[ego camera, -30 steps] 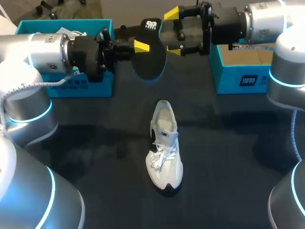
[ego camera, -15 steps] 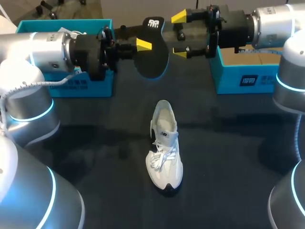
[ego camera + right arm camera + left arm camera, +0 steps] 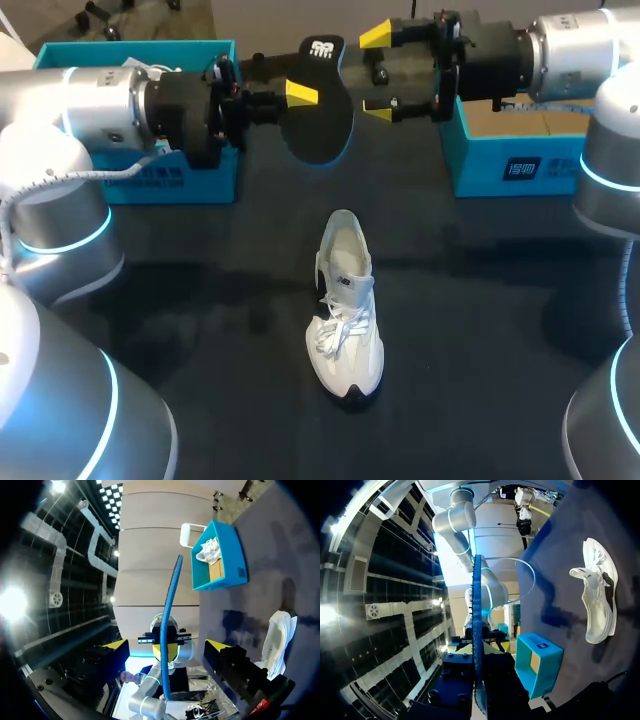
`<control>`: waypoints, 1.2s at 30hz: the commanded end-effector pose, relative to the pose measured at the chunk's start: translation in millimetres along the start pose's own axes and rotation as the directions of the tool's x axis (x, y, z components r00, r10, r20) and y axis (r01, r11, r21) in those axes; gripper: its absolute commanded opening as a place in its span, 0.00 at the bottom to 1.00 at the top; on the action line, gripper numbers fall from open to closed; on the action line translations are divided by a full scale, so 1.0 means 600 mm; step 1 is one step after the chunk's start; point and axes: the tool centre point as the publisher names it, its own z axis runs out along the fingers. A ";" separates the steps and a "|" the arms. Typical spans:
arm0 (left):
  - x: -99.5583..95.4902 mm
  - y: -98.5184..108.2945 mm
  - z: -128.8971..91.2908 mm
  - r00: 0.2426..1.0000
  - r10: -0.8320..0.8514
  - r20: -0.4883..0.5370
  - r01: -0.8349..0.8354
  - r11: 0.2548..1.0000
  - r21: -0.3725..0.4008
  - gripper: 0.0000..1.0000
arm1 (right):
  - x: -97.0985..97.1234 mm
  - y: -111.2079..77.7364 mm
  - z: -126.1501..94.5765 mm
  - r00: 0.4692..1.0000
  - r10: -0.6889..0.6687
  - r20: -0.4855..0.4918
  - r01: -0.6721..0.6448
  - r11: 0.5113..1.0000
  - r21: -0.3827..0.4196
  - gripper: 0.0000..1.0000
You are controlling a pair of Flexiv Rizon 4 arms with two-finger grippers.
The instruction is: Take the shoe out of the shoebox, open the shoe tongue, remove and reinsert the insole, then place the shoe into the shoebox
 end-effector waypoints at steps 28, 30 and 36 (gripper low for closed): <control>0.025 -0.011 -0.022 0.994 0.059 -0.092 -0.058 0.998 0.019 0.00 | -0.002 -0.002 -0.004 0.932 -0.334 0.141 0.320 0.941 0.110 1.00; 0.025 -0.011 -0.022 0.994 0.063 -0.089 -0.062 0.998 0.019 0.00 | -0.002 -0.002 -0.004 0.932 -0.334 0.141 0.320 0.941 0.110 1.00; 0.018 -0.011 -0.021 0.993 0.088 -0.081 -0.087 0.996 0.016 0.00 | -0.002 -0.002 -0.004 0.932 -0.334 0.141 0.320 0.941 0.110 1.00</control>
